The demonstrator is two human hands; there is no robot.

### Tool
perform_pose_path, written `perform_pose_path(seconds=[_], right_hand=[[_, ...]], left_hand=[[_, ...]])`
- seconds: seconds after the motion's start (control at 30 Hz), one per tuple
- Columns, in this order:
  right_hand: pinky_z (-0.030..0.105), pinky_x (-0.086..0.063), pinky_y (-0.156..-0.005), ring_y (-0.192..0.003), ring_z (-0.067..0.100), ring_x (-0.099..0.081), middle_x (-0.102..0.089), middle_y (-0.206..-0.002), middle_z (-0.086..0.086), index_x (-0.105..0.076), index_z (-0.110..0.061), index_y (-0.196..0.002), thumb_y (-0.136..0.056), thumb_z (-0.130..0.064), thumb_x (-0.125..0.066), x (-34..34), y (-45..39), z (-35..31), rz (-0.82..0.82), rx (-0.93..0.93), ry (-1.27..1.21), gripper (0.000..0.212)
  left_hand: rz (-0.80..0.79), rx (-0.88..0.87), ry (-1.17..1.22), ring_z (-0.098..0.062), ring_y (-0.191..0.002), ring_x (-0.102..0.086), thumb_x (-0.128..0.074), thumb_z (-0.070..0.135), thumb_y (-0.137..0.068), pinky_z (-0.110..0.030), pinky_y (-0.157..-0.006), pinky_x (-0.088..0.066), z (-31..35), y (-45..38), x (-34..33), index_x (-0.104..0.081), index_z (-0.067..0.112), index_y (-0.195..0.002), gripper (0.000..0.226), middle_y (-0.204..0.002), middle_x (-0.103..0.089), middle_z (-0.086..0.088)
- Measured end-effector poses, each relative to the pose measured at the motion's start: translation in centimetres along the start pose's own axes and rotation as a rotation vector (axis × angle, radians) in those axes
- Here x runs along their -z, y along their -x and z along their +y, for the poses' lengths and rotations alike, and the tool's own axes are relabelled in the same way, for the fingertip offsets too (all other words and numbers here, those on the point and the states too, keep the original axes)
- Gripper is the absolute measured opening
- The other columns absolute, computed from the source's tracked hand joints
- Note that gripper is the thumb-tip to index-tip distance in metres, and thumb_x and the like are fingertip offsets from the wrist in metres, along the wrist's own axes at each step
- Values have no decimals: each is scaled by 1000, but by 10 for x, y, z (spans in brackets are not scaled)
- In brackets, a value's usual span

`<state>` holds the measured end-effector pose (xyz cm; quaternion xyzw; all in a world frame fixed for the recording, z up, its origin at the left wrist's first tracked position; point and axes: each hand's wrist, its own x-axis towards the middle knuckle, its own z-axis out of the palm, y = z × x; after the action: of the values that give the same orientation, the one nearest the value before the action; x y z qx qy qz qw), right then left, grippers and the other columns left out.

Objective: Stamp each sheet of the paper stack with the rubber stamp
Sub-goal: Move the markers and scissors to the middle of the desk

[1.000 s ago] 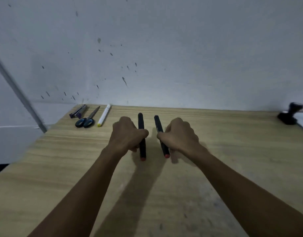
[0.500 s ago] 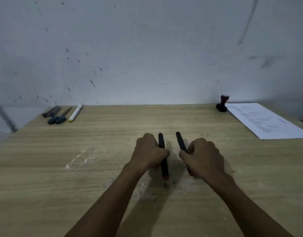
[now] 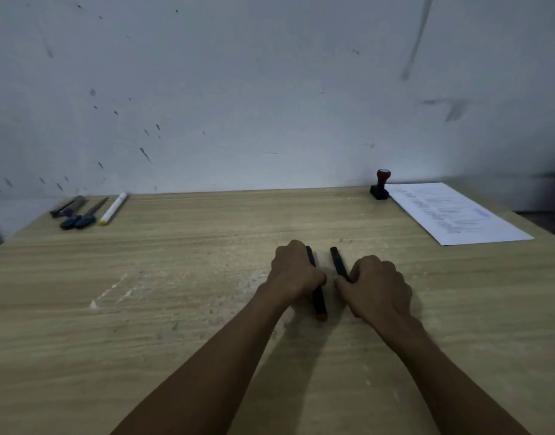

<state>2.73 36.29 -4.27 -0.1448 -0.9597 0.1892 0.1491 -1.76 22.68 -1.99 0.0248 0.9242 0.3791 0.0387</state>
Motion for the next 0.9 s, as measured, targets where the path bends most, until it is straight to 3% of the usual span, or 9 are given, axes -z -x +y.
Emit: perform_pose_path(seconds=[0.27, 0.43, 0.6, 0.77, 0.9], right_hand=[[29, -41, -63, -84, 24, -62, -63, -88, -1, -65, -24, -85, -76, -55, -71, -5, -1, 5, -3, -18, -53, 33], [28, -39, -62, -85, 23, -62, -56, -80, -4, -67, -25, -85, -77, -57, -70, -5, -1, 8, 5, -29, -96, 33], [27, -42, -63, -82, 22, -64, -65, -81, -2, -69, -23, -82, -77, -59, -68, -5, 0, 9, 6, -38, -147, 37], [28, -45, -64, -81, 21, -65, -67, -77, -1, -69, -23, -80, -78, -58, -67, -3, 1, 11, -34, -57, -153, 35], [28, -49, -66, -79, 20, -66, -67, -76, -1, -68, -24, -82, -78, -58, -67, -1, 2, 9, -38, -50, -168, 35]], left_hand=[[40, 2, -54, -15, -58, -55, -84, 23, -63, -21, -38, -38, 4, -1, -6, -44, 15, -68, 42, -74, -52, -4], [23, 2, -45, -15, -57, -55, -86, 31, -64, -22, -39, -38, 6, 1, -5, -42, 16, -69, 47, -73, -52, -4], [5, 20, -16, -23, -59, -64, -84, 28, -67, -31, -44, -54, 9, 5, -4, -45, 13, -72, 42, -78, -58, -9], [-6, 22, -22, -29, -71, -68, -81, 25, -70, -45, -62, -60, 8, 9, -1, -46, 12, -75, 38, -86, -62, -14], [-25, 29, -12, -25, -65, -68, -82, 28, -71, -35, -50, -58, 6, 9, 3, -51, 10, -78, 37, -83, -64, -14]])
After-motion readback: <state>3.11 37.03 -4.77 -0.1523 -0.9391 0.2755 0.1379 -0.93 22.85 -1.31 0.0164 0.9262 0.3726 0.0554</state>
